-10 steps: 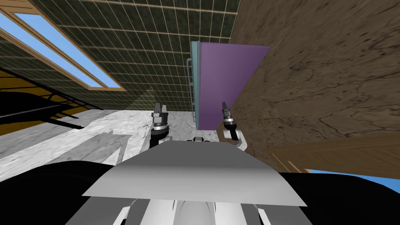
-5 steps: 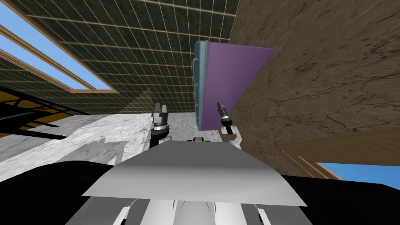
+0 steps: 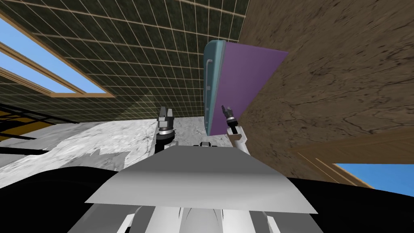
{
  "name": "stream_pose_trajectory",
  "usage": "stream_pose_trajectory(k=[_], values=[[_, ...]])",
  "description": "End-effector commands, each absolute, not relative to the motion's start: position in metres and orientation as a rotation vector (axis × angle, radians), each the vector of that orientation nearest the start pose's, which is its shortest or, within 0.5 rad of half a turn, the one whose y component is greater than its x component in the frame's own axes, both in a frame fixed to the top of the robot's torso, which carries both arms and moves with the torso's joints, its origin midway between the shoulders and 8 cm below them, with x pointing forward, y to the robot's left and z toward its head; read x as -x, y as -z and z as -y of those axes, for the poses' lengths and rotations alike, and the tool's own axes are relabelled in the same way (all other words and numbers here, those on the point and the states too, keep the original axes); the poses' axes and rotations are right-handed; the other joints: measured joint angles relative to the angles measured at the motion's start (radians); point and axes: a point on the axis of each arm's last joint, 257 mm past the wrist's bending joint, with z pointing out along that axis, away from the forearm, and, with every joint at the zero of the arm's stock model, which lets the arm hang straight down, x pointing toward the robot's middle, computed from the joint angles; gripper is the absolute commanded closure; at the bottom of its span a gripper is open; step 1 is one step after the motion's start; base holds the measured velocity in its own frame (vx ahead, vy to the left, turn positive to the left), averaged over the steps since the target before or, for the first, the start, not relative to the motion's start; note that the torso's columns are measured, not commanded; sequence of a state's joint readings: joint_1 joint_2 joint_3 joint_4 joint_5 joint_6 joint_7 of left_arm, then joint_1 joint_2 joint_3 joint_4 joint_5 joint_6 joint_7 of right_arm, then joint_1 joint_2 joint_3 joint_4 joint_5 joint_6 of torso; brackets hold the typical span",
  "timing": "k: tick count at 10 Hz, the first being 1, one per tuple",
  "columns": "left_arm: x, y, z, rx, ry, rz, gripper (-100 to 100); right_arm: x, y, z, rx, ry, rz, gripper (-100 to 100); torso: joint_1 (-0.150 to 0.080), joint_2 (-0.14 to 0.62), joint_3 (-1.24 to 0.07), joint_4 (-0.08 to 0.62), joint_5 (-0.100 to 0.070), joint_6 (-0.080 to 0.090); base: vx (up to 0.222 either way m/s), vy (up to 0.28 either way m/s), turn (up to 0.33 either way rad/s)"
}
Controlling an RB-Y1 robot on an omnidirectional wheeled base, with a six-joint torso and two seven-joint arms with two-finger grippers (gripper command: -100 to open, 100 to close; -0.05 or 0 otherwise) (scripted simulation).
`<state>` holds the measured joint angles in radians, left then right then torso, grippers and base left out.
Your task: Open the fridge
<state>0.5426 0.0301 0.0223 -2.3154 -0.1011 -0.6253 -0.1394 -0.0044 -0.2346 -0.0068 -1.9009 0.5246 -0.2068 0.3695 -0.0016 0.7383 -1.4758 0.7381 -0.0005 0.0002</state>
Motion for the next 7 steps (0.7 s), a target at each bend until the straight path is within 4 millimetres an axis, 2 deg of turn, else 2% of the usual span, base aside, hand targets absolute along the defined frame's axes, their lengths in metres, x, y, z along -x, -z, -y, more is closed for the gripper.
stream_pose_trajectory(k=[1, 3, 7], values=[[-0.314, -0.048, -0.265, 0.416, 1.105, -0.640, 0, -0.527, 0.024, 0.218, -0.013, -0.442, -1.142, -100, 0.006, 0.000, 0.000, 0.000, 0.001, 0.000, 0.008, 0.192, -0.083], [-0.314, -0.048, -0.265, 0.416, 1.105, -0.640, 0, -0.549, 0.031, 0.216, 0.060, -0.320, -1.173, -100, 0.000, -0.002, -0.001, -0.001, 0.000, 0.000, 0.032, 0.200, -0.159], [-0.314, -0.048, -0.265, 0.416, 1.105, -0.640, 0, -0.578, 0.038, 0.216, 0.143, -0.183, -1.206, -100, 0.005, 0.001, 0.001, 0.000, 0.001, 0.000, 0.001, 0.192, -0.102]])
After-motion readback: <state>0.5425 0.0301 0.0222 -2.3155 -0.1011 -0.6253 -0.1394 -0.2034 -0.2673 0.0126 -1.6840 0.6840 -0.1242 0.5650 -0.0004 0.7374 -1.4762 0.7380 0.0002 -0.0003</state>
